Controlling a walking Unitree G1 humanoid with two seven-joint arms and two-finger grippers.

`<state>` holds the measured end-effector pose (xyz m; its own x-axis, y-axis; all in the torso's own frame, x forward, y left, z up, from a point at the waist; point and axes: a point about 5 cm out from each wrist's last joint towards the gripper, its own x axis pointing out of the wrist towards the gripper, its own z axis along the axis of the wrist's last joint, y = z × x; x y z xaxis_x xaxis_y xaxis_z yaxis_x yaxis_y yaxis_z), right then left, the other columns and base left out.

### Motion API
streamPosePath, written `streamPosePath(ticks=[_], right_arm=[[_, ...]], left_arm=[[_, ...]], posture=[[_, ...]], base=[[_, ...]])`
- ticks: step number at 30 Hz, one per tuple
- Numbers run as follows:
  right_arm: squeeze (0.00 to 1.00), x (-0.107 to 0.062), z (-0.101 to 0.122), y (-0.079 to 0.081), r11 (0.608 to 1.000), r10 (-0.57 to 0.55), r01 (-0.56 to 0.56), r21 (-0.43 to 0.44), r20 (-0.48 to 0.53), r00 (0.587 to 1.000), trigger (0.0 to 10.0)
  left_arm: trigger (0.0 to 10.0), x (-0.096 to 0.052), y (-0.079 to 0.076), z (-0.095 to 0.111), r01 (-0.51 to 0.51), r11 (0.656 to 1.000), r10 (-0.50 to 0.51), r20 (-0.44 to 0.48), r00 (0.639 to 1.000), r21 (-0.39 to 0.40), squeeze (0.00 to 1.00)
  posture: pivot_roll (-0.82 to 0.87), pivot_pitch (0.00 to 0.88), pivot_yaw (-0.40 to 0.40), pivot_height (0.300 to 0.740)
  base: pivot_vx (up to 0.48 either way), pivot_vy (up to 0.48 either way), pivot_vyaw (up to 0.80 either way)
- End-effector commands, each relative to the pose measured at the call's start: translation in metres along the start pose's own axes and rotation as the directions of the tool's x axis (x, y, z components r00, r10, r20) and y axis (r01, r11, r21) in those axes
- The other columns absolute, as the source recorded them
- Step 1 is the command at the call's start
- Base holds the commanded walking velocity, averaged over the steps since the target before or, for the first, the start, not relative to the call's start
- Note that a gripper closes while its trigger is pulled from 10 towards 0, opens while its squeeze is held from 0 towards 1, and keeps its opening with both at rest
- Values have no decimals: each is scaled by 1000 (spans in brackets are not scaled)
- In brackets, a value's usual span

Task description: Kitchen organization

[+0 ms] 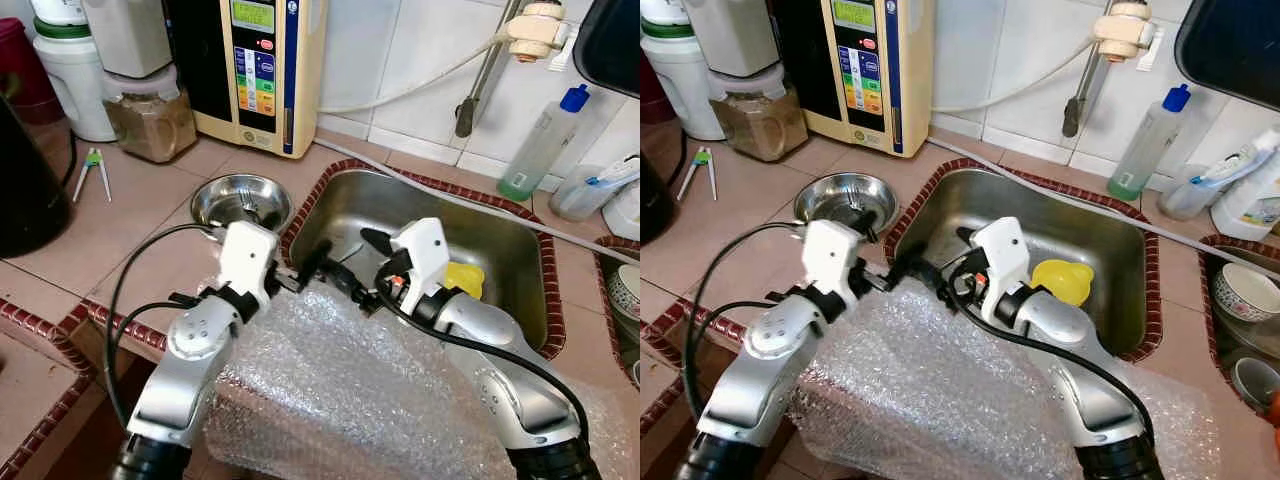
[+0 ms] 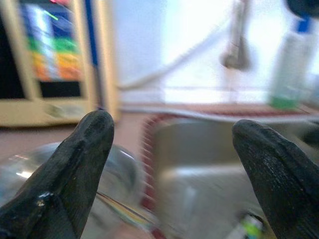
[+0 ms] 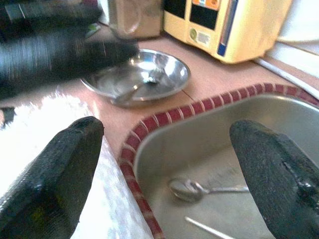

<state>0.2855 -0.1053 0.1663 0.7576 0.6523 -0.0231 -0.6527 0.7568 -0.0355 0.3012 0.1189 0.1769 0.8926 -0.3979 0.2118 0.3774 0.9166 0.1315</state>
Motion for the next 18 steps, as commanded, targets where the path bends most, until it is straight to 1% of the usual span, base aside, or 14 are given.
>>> streamPosePath(ticks=[1, 3, 4, 5, 9, 13, 16, 18], right_arm=[[0, -3, 4, -5, 999, -22, 22, -25, 13, 1000, 10000], [0, -2, 4, -5, 999, -29, 29, -38, 18, 999, 10000], [0, -1, 5, -5, 998, -35, 36, -45, 22, 999, 10000], [0, -1, 5, -5, 998, -37, 38, -48, 25, 999, 10000], [0, 0, 6, -4, 997, -41, 43, -64, 37, 998, 10000], [0, -2, 6, -3, 997, -49, 51, -66, 38, 998, 10000], [0, -3, 6, -2, 996, -49, 52, -69, 35, 998, 10000], [0, -4, 5, -2, 996, -51, 53, -70, 32, 998, 10000]], left_arm=[[10000, 4, 5, 1, -36, 999, 35, 8, 999, 30, 1000], [10000, 9, 11, 2, -77, 996, 76, 11, 997, 53, 1000], [10000, 14, 16, 1, -101, 993, 101, 7, 995, 65, 1000], [10000, 18, 19, 0, -113, 991, 113, -2, 994, 76, 0], [10000, 26, 23, -6, -123, 989, 127, -46, 991, 86, 0], [10000, 39, 15, -22, -76, 996, 81, -128, 988, 50, 0], [10000, 40, 12, -28, -56, 997, 63, -155, 986, 54, 0], [10000, 40, 8, -36, -29, 998, 38, -197, 980, 47, 0]], posture=[[88, 80, -83, 740], [85, 79, -82, 740], [84, 79, -82, 740], [81, 79, -82, 740], [68, 80, -77, 740], [54, 85, -68, 740], [51, 85, -67, 740], [47, 87, -65, 740]], base=[[0, 0, 0], [0, 0, 0], [0, 0, 0], [0, 0, 0], [0, 0, 0], [0, 0, 0], [0, 0, 0], [0, 0, 0]])
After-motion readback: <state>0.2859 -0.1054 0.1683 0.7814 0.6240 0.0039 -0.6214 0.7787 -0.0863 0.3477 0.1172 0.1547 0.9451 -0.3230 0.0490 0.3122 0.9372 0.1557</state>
